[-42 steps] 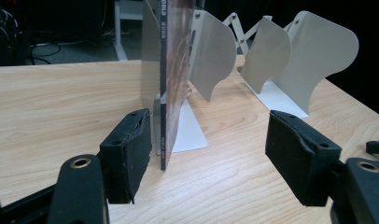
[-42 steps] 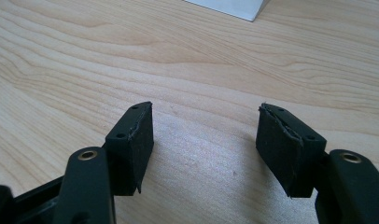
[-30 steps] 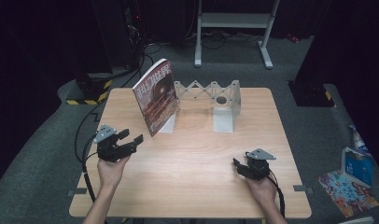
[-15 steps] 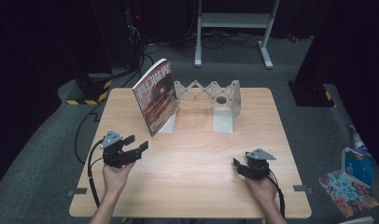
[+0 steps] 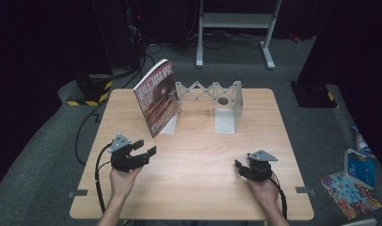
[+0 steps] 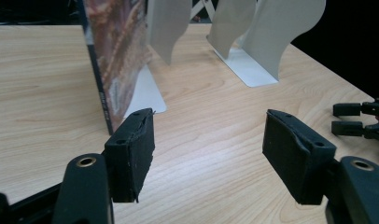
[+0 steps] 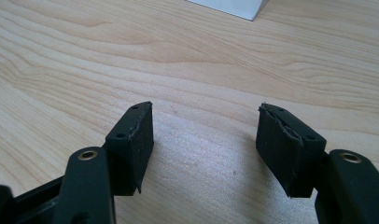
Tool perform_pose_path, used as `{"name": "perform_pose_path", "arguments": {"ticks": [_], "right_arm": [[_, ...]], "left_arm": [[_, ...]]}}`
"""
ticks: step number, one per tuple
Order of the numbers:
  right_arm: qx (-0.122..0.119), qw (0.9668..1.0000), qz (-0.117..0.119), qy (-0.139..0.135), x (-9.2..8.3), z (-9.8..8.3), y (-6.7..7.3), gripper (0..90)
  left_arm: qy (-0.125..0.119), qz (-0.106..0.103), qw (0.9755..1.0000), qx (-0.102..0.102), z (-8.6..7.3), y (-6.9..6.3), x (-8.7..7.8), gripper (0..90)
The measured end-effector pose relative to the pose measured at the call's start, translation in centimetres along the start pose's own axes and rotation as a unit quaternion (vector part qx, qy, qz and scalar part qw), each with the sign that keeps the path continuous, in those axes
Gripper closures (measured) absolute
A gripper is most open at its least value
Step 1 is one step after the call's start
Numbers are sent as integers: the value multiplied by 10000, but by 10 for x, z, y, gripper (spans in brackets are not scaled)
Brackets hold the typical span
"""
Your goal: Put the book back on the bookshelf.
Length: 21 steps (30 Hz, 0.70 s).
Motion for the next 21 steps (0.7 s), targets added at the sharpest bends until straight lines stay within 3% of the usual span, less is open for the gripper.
{"name": "perform_pose_path", "arguments": {"ticks": [8,21], "right_arm": [[13,10000,2,5,0,0,0,369],[13,10000,3,6,0,0,0,369]], "left_arm": [[219,-75,9997,-21,-6,-4,14,377],[345,-94,9993,-58,-12,-3,31,374]]}}
Point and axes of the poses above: each handheld gripper's, and its own axes: x roughly forward along the jaws, z roughly out of its top, y roughly to its left, the point moved 4 cm from there along x, roughly forward along the jaws, and after that the axes turned 12 degrees about -z, right-handed, at the moved point
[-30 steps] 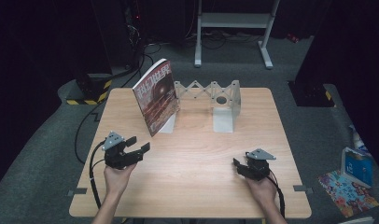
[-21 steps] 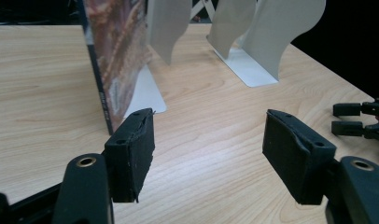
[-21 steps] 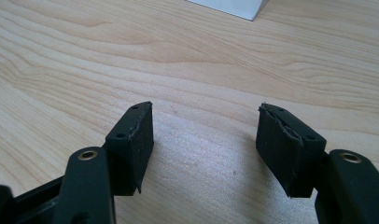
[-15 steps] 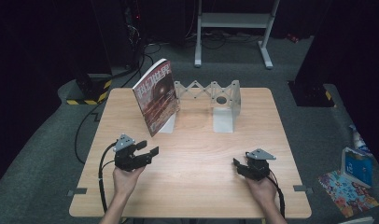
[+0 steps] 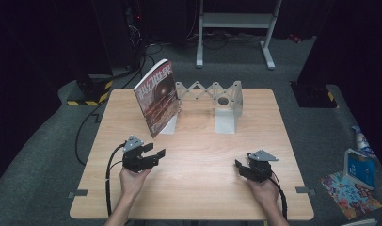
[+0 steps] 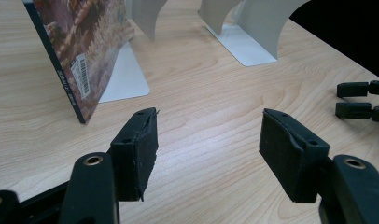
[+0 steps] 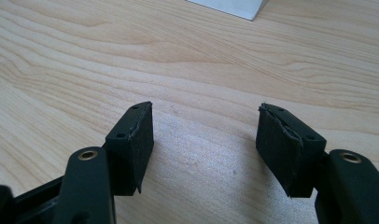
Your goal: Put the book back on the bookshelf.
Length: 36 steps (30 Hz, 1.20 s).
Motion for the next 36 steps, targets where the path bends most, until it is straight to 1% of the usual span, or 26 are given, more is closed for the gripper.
{"name": "perform_pose_path", "arguments": {"ticks": [8,14,19,25,30,36], "right_arm": [[-9,10000,0,-4,0,0,0,369],[-10,10000,1,-5,0,0,0,369],[-11,10000,3,-5,0,0,0,369],[-11,10000,3,-4,0,0,0,369],[-2,10000,4,2,0,0,0,369],[-5,10000,5,4,0,0,0,369]], "left_arm": [[97,35,9999,-7,-3,2,8,373],[158,50,9999,-3,-6,2,17,373],[236,7,9997,-31,-10,3,27,371],[295,-19,9996,-18,-12,5,35,364],[336,-44,9994,-70,-14,6,40,358],[401,-21,9992,-60,-17,9,48,350]]}}
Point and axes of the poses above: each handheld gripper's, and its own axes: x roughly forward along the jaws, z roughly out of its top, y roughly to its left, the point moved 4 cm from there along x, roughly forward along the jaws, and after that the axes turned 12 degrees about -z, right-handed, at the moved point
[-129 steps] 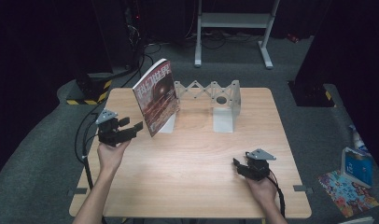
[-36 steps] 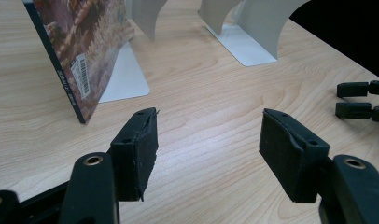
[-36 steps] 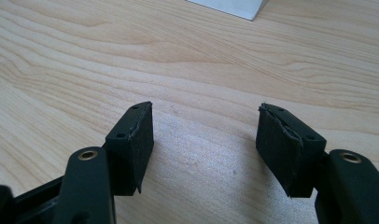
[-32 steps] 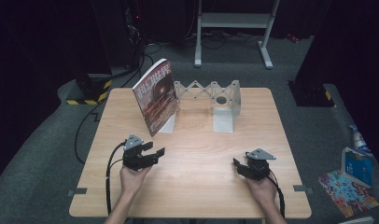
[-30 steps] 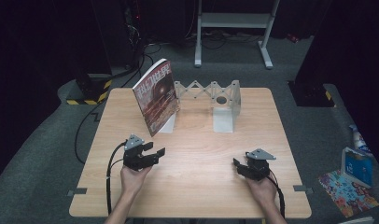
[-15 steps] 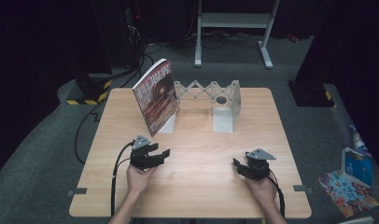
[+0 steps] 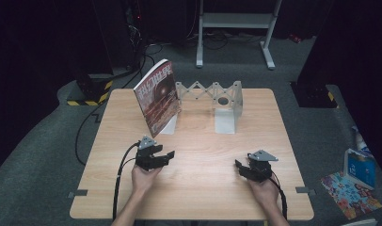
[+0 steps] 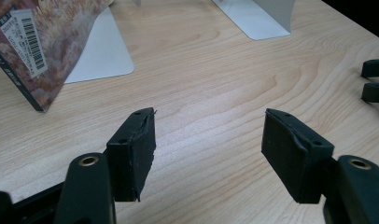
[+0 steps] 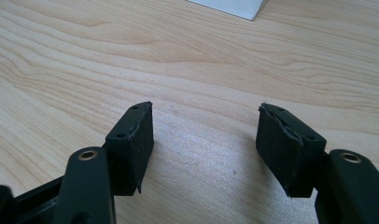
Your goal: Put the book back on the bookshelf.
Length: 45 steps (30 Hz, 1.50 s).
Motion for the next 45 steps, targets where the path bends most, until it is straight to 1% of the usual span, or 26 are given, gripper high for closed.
{"name": "perform_pose_path", "arguments": {"ticks": [2,6,8,10,11,14,18,19,23,28,31,38,41,45], "right_arm": [[1,10000,0,0,0,0,0,369],[-1,10000,1,0,0,0,0,369],[-8,10000,1,-4,0,0,0,369],[1,10000,0,1,0,0,0,369],[3,10000,0,-1,0,0,0,369],[10,10000,-4,7,0,0,0,369],[1,10000,2,-2,0,0,0,369],[-8,10000,2,-4,0,0,0,369],[0,10000,0,-1,0,0,0,369],[-8,10000,-3,-6,0,0,0,369],[1,10000,-3,-1,0,0,0,369],[0,10000,-3,-2,0,0,0,369],[1,10000,-4,-1,0,0,0,369],[-6,10000,-7,-6,0,0,0,369]], "left_arm": [[14,43,10000,46,-1,1,3,348],[2,80,9999,62,-1,1,6,347],[-10,127,9999,112,-1,2,8,347],[-12,132,9999,108,-1,2,10,347],[24,150,9998,146,-2,3,11,346],[43,196,9997,170,-5,3,15,346],[51,225,9996,162,-7,5,17,346],[71,275,9994,190,-8,6,18,346],[75,323,9992,230,-11,7,19,347],[76,368,9991,216,-13,8,23,347],[104,470,9986,214,-15,10,26,347],[82,600,9980,183,-16,13,28,346],[134,680,9973,243,-18,14,31,346],[196,725,9967,303,-20,14,34,344]]}}
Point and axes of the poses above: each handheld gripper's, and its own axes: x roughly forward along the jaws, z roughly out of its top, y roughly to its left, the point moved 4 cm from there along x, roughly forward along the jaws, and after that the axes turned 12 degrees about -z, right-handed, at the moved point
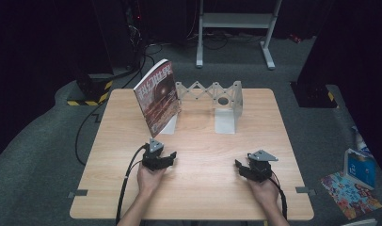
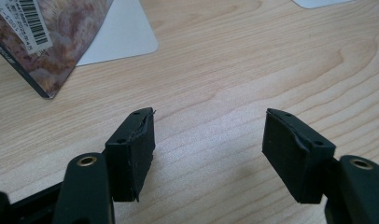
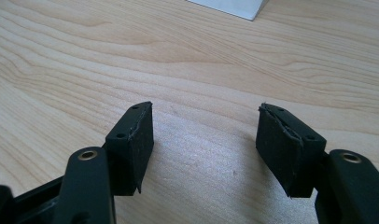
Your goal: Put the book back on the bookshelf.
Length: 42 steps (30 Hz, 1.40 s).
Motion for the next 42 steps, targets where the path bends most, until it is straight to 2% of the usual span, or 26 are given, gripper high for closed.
{"name": "perform_pose_path", "arguments": {"ticks": [3,10,15,17,22,42], "right_arm": [[3,10000,-1,0,0,0,0,369],[7,10000,-2,-1,0,0,0,368],[8,10000,-17,-16,0,0,0,366],[36,10000,-24,-8,1,0,1,364],[30,10000,-40,-20,1,1,1,361],[45,10000,-49,-23,1,0,1,360]], "left_arm": [[15,57,10000,70,0,-1,1,344],[114,117,9998,84,-2,-2,5,342],[53,190,9998,51,-3,-1,4,344],[87,270,9994,198,-4,-3,6,335],[62,269,9992,272,-4,-5,7,329],[22,232,9993,307,-4,-4,9,329]]}}
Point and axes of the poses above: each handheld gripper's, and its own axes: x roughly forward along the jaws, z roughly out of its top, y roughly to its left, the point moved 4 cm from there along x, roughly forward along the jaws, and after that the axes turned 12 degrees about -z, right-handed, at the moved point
